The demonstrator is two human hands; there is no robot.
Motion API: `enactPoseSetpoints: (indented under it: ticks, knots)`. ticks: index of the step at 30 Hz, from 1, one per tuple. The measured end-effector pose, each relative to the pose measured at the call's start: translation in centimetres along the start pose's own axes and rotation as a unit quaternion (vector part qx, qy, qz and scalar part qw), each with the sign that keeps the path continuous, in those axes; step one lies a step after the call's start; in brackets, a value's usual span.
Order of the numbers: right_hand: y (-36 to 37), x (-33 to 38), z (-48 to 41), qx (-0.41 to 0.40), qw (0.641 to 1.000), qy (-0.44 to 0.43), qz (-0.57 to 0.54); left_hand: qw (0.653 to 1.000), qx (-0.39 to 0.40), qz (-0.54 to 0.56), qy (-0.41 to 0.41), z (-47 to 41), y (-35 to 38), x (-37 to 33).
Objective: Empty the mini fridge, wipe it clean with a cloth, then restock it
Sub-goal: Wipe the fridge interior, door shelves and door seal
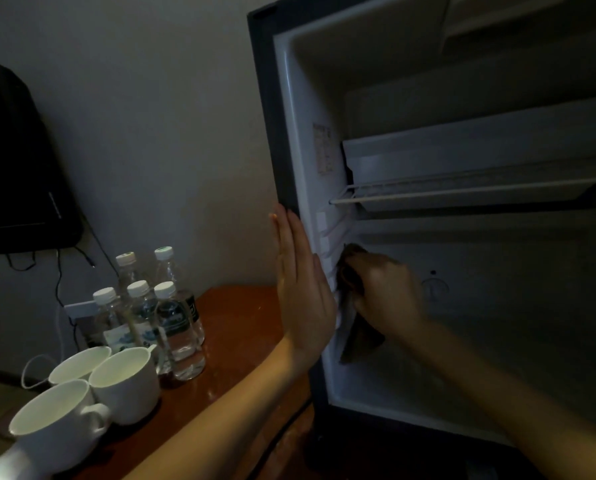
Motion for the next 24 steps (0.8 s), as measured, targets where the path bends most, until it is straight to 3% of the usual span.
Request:
enactPoseSetpoints:
  ticks: [3, 6, 8, 11, 15, 18, 24]
  knots:
    - [2.6, -3.3, -2.0, 0.071, 0.994, 0.085, -0.016, 1.0, 0.006, 0.015, -0.007, -0.1, 0.0, 0.1]
    - [3.4, -5.4, -1.4, 0.088, 0.974, 0.132, -0.159, 1.0, 0.0, 0.006, -0.007, -0.1, 0.0, 0.1]
    - [3.1, -5.3, -0.5, 0.066, 0.936, 0.187, -0.291, 1.0, -0.007, -0.002, -0.003, -0.1, 0.0, 0.2]
    - [3.0, -4.3, 0.1, 0.021, 0.846, 0.322, -0.425, 1.0, -0.003, 0.007, 0.005, -0.1, 0.0, 0.1]
    - [3.2, -3.2, -0.9, -0.104, 0.785, 0.416, -0.447, 1.0, 0.003, 0.02, 0.009, 0.0, 0.0, 0.2]
    - [3.0, -2.8, -1.3, -0.151, 0.737, 0.448, -0.483, 1.0, 0.004, 0.022, 0.002, -0.1, 0.0, 0.3]
    - [0.2, 0.4, 1.5, -0.107, 0.846, 0.3, -0.428, 1.0, -0.003, 0.013, 0.009, 0.0, 0.0, -0.1]
Point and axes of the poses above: each hand's wrist, its own z-axis away from the middle knuckle, its own y-axis out of the palm, x = y × z, the point moved 2 cm from there along -z, towards the middle knuckle, and after that the axes turned 1 degree about -x, right-handed, at the moved point
